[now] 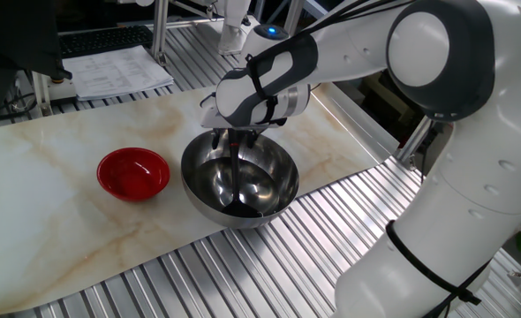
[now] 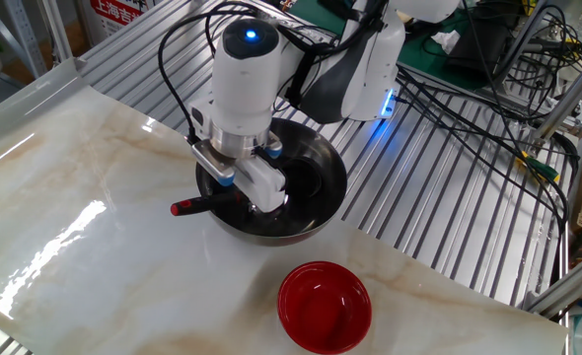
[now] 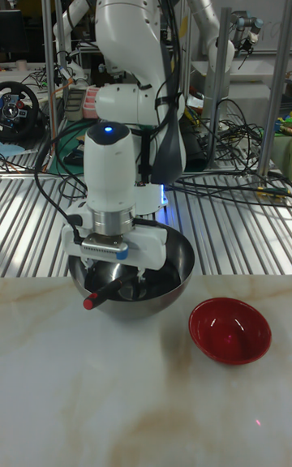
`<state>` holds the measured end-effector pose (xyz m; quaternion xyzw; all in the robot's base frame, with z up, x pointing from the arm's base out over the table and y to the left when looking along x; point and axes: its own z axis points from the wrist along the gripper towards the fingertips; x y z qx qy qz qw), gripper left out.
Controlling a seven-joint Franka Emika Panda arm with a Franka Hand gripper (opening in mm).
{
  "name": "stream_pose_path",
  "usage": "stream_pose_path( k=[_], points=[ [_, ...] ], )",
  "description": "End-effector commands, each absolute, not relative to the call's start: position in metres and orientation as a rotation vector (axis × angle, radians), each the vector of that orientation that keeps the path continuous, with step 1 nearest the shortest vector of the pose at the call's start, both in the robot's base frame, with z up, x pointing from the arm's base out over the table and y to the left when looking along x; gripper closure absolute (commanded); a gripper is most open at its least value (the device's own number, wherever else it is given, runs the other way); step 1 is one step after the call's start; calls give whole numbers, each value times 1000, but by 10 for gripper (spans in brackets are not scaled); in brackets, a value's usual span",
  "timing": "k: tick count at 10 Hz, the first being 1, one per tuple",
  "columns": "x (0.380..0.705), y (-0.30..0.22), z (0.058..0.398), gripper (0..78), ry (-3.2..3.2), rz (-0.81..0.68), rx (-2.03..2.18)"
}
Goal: Scoop water with a large spoon from one bowl to another
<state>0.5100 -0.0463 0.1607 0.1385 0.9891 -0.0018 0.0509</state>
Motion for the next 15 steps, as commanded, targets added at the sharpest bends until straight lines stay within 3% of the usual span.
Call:
stream_pose_path(
  k=[1,2,15],
  points=[
    [517,-52,159,1,3007,23,359],
    [517,-52,159,763,3007,23,359],
    [517,-52,159,763,3007,23,359]
  ],
)
